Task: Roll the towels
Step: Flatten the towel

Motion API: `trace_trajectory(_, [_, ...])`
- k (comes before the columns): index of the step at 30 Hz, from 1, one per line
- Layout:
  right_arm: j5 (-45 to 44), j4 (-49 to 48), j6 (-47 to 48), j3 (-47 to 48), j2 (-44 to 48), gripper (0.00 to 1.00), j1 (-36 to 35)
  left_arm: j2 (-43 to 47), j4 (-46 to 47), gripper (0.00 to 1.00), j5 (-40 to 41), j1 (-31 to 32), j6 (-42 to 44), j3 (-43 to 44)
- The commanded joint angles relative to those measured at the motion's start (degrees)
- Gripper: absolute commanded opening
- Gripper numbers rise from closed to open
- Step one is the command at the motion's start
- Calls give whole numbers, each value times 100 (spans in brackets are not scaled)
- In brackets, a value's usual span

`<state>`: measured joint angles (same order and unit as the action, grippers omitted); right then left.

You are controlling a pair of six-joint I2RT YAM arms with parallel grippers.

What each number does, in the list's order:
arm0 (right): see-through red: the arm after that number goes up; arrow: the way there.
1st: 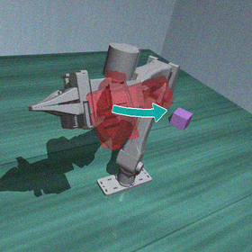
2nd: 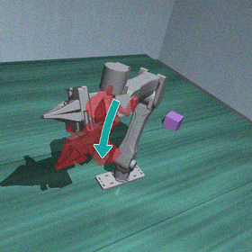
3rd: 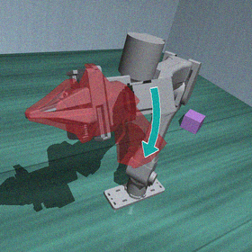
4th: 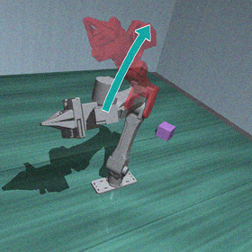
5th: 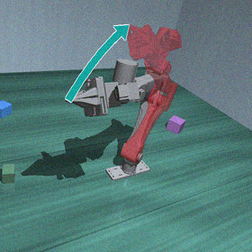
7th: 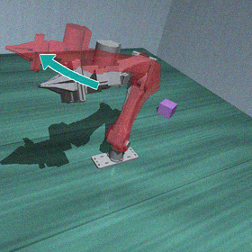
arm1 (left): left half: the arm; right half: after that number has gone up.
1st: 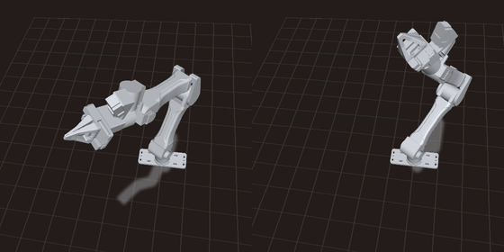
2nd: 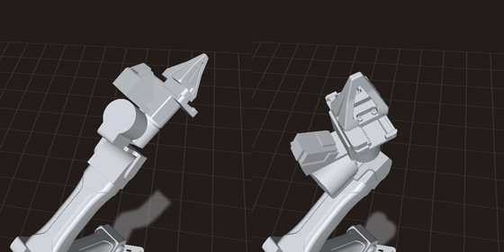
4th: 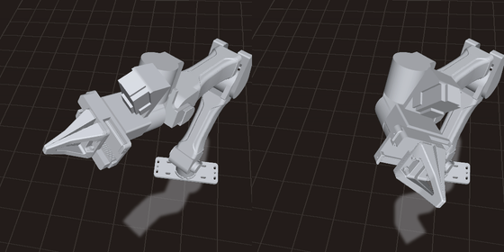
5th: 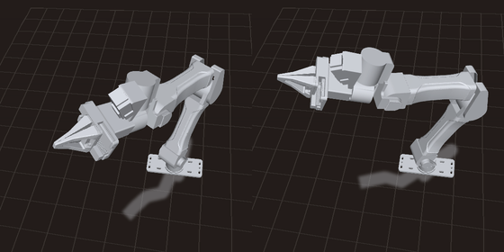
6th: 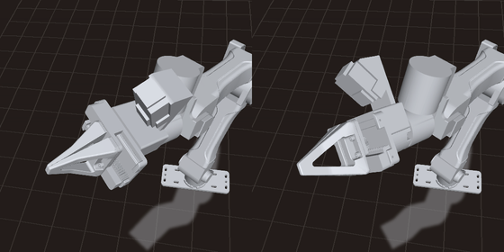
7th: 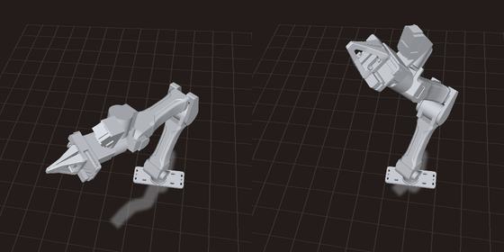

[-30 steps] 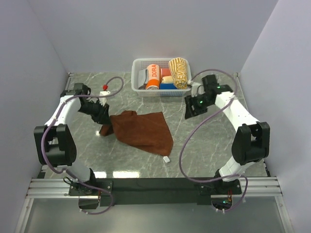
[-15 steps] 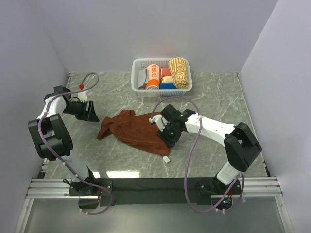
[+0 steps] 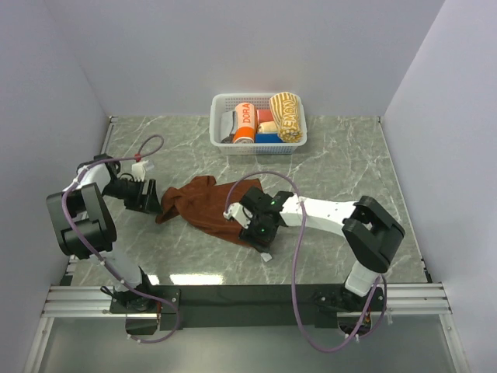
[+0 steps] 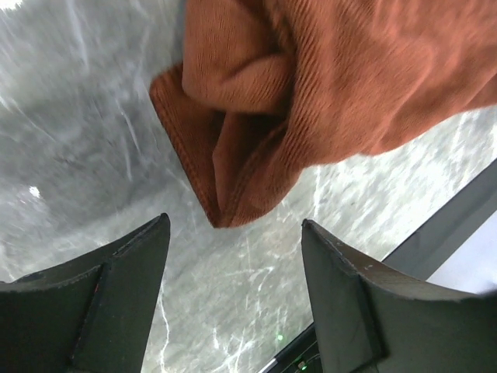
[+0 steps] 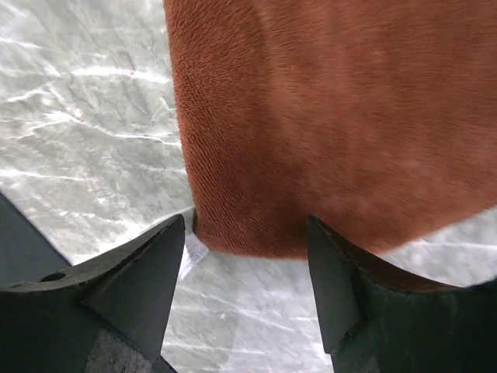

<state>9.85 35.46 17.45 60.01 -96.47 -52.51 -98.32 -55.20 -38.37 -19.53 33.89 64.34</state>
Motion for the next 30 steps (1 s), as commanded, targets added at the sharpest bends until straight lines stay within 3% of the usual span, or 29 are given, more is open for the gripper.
trace_trajectory(1, [-246, -268, -31, -129, -170, 71, -128, 296, 25, 73, 276, -16, 320, -236])
trace_trajectory(5, [-588, -461, -154, -130, -434, 65, -145, 147, 316, 66, 435, 2, 145, -290])
trace_trajectory(7, [-781, -505, -189, -121, -522, 52, -145, -11, 326, 60, 471, 2, 118, -229])
trace_trajectory(8, [-835, -549, -224, -130, -522, 41, -137, -46, 282, 51, 445, 10, 118, -211])
trace_trajectory(9, [-922, -558, -260, -130, -496, 21, -128, -64, 282, 46, 436, 11, 118, -202])
trace_trajectory(11, [-976, -488, -304, -68, -417, 0, -32, -55, 186, 33, 331, 2, 127, -106])
trace_trajectory(15, [-897, -189, -269, 116, 178, 0, 442, -64, -25, 10, 85, 11, 144, 289])
trace_trajectory(17, [-757, -14, -173, 291, 426, 0, 810, -38, -52, 1, 40, 10, 162, 386])
trace_trajectory(18, [-739, 48, -129, 353, 610, 0, 917, 6, -70, 1, 14, 2, 188, 422])
trace_trajectory(19, [-695, 118, -24, 467, 690, 0, 996, 6, -131, 1, -30, 2, 284, 439])
trace_trajectory(22, [-677, 303, 91, 538, 910, 0, 1234, 15, -395, 40, -162, 11, 697, 370])
trace_trajectory(23, [-712, 295, 144, 495, 954, 0, 1269, 58, -352, 63, -127, 19, 750, 273])
trace_trajectory(25, [-870, 251, 162, 355, 1129, 0, 1305, 190, -159, 71, 13, 116, 829, -8])
trace_trajectory(30, [-888, 382, 66, 266, 1305, 0, 1506, 349, -17, 71, -65, 624, 804, -482])
